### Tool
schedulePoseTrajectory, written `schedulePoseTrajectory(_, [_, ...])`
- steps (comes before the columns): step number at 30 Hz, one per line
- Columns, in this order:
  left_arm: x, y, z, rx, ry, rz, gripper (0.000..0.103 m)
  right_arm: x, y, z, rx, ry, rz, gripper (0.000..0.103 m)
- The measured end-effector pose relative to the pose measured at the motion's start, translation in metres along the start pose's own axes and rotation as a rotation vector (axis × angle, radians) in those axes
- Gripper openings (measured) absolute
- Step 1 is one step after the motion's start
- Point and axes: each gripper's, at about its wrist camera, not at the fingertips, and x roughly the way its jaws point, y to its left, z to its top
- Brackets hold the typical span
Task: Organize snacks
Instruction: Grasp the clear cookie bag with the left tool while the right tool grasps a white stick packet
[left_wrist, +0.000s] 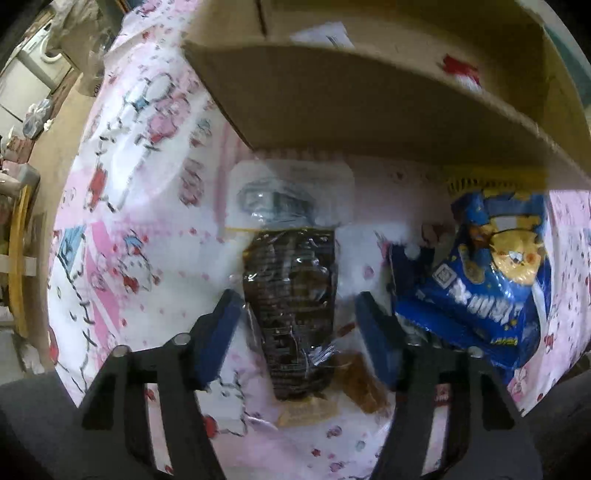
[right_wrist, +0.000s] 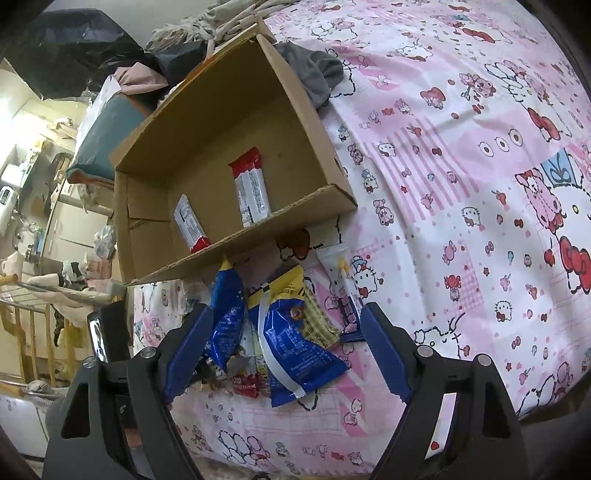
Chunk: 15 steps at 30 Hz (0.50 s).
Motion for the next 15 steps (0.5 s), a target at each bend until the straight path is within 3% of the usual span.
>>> schedulePoseTrajectory(1, [-0.001, 0.003, 0.002, -0.010, -0.002, -0.015, 0.053, 0.000, 0.000, 0.000, -0.002, -0.001, 0.000, 0.085])
schedulePoseTrajectory(2, [-0.003, 0.007, 0.002, -0.025, -0.010, -0.026, 0.036, 0.000, 0.000, 0.000, -0.003, -0.001, -0.001, 0.085])
schedulePoseTrajectory(7, [-0.031, 0.017, 0.002, -0.073, -0.035, -0.163, 0.011, -0.002, -0.002, -0.001, 0.004, -0.003, 0.004, 0.085])
schedulePoseTrajectory(15, [-0.065, 0.028, -0.005, -0.086, -0.044, -0.228, 0.006, -0.006, -0.007, -0.002, 0.031, -0.004, 0.015, 0.085])
